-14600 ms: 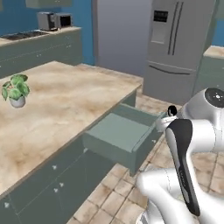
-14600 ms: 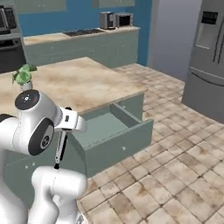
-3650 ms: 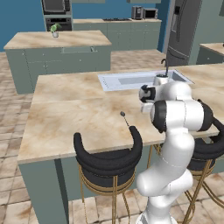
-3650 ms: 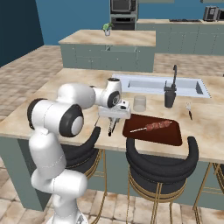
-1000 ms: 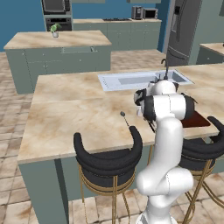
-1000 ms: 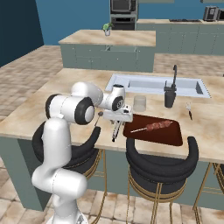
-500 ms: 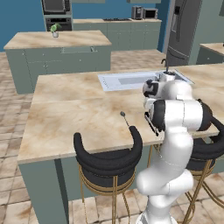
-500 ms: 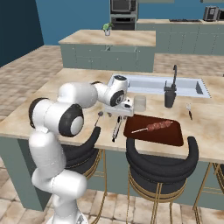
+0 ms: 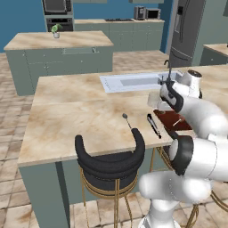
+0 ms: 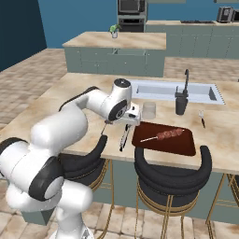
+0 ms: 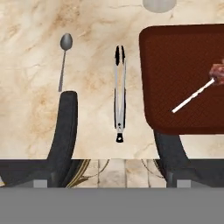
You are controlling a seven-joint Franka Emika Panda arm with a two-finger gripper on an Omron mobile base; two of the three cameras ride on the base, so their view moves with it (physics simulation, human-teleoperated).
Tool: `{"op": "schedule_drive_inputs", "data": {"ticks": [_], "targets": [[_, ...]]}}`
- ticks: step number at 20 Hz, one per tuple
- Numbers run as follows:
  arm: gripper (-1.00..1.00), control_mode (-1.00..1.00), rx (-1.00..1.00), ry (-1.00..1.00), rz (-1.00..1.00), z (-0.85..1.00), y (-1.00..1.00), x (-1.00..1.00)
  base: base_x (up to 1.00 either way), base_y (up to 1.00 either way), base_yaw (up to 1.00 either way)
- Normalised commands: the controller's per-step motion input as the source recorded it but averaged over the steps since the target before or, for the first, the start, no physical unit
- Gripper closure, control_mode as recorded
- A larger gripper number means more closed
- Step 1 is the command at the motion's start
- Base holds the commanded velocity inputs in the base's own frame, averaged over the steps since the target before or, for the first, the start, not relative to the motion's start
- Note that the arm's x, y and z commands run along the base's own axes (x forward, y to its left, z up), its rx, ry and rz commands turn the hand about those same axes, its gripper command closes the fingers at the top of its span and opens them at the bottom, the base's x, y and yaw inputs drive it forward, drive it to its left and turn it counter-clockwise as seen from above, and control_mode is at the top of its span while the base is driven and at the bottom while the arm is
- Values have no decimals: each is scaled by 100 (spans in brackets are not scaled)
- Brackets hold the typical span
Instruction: Take the tongs from the drawer on the right and place them on the dining counter next to the tray containing the kebab skewer.
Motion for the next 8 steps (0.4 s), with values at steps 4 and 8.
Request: {"op": "schedule_drive_inputs", "data": {"ticks": [4, 8], "targets": [[-100, -100, 0, -6, 3, 89, 10, -100, 0, 0, 0], [-100, -100, -4, 0, 0, 71, 29, -69, 0, 0, 0]]}}
